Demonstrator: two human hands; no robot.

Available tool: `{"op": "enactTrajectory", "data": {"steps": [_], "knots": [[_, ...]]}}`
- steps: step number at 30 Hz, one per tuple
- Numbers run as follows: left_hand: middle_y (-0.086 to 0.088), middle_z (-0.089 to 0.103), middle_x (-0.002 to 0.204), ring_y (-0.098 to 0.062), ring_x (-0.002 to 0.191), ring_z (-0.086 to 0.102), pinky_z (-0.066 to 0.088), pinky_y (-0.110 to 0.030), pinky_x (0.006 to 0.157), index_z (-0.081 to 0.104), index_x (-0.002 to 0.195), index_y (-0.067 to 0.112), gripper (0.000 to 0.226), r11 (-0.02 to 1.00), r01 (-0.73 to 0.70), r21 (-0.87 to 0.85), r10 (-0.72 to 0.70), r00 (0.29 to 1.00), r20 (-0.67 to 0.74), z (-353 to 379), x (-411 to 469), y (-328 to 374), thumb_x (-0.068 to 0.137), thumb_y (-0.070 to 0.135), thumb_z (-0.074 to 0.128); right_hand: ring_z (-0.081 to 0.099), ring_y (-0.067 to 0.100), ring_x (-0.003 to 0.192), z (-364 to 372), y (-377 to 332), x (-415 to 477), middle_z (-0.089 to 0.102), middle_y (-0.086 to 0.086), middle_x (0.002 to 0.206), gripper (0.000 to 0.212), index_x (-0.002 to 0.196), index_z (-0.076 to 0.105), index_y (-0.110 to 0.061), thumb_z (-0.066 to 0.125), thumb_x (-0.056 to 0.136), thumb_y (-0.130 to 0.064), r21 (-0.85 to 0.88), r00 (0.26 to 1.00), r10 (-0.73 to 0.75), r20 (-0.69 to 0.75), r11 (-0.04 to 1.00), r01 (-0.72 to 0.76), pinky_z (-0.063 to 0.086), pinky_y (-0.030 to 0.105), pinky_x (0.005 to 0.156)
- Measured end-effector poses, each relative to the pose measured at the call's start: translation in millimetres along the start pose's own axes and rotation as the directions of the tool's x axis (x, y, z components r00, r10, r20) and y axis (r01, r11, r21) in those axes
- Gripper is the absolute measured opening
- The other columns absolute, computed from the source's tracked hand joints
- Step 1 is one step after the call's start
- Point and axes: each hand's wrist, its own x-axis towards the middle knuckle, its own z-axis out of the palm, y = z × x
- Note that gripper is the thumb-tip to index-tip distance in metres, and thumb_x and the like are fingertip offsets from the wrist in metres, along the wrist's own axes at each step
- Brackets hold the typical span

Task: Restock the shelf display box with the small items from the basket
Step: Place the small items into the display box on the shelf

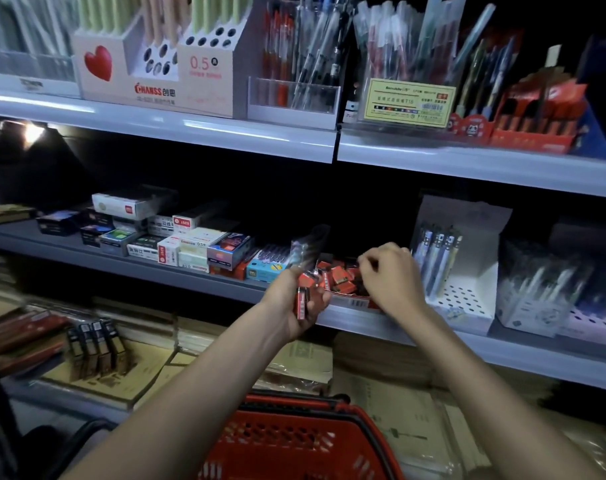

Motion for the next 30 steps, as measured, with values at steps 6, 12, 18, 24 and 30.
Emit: {"op": "enactTrajectory", "data": {"steps": [6, 12, 18, 24, 30], "knots": [[-0.004, 0.056, 0.063, -0.011, 0.040, 0.055, 0.028, -0.013, 0.025, 0.061, 0.089, 0.009, 0.041, 0.999, -0.047, 0.013, 0.046, 0.996, 0.072, 11.5, 1.8, -6.3, 0.106, 0.042, 0.044, 0.071, 0.009, 0.091, -37.4, -38.2, -29.9, 0.076, -0.008, 0.095, 0.018, 0.104, 0.079, -0.028, 0.074, 0.091, -0.039, 0.561, 0.957, -0.110, 0.268, 0.826, -0.062, 0.057, 0.029, 0.081], [-0.002, 0.056, 0.065, -0.012, 0.043, 0.053, 0.024, -0.011, 0.029, 0.065, 0.093, 0.013, 0.042, 0.987, -0.093, 0.129, 0.080, 0.992, 0.099, 17.7, 0.4, -14.5, 0.107, 0.043, 0.039, 0.069, 0.017, 0.093, -39.5, -38.6, -29.7, 0.074, 0.018, 0.105, 0.032, 0.114, 0.075, -0.007, 0.080, 0.083, 0.000, 0.707, 0.909, -0.128, 0.396, 0.675, -0.212, 0.060, 0.028, 0.081], [-0.005, 0.056, 0.063, -0.013, 0.045, 0.056, 0.028, -0.013, 0.027, 0.062, 0.087, 0.009, 0.043, 0.996, -0.027, 0.087, 0.022, 0.998, 0.062, 4.7, 5.4, -16.6, 0.105, 0.043, 0.044, 0.069, 0.012, 0.080, -41.6, -17.0, -10.5, 0.075, 0.003, 0.093, 0.021, 0.101, 0.077, -0.018, 0.077, 0.086, -0.003, 0.694, 0.964, 0.169, 0.206, 0.669, -0.266, 0.054, 0.018, 0.071], [-0.005, 0.057, 0.063, -0.013, 0.043, 0.056, 0.029, -0.014, 0.027, 0.063, 0.089, 0.009, 0.042, 1.000, 0.000, -0.003, 0.000, 1.000, 0.005, -2.4, 10.1, -5.6, 0.104, 0.045, 0.046, 0.072, 0.018, 0.093, -3.4, 11.9, 34.6, 0.076, 0.002, 0.104, 0.021, 0.111, 0.077, -0.019, 0.077, 0.090, -0.021, 0.107, 0.981, 0.099, 0.169, 0.987, -0.118, 0.058, 0.037, 0.088], [-0.006, 0.057, 0.064, -0.013, 0.043, 0.055, 0.029, -0.014, 0.026, 0.065, 0.079, 0.007, 0.055, 0.999, 0.003, -0.050, -0.003, 1.000, -0.001, -0.4, 8.7, -3.1, 0.105, 0.049, 0.041, 0.069, 0.022, 0.109, 13.4, 13.3, 38.7, 0.075, 0.006, 0.115, 0.024, 0.115, 0.077, -0.015, 0.076, 0.091, -0.020, 0.105, 0.975, 0.018, 0.222, 0.994, -0.043, 0.053, 0.033, 0.094]]}}
